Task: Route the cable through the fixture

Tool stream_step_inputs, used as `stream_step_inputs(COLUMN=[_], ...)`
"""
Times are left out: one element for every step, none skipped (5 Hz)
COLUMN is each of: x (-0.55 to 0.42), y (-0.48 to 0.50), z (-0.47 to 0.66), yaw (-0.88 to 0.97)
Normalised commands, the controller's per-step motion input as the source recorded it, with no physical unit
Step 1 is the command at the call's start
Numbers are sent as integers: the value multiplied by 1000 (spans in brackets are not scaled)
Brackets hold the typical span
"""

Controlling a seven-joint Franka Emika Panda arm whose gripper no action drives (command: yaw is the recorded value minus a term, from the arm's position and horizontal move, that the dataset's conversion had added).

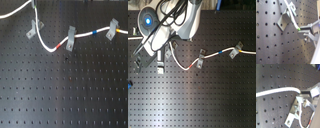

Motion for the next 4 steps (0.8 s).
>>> stream_step_inputs(x=[-210,-49,26,-60], y=[292,329,216,76], z=[73,443,650,122], yaw=[0,0,-51,-137])
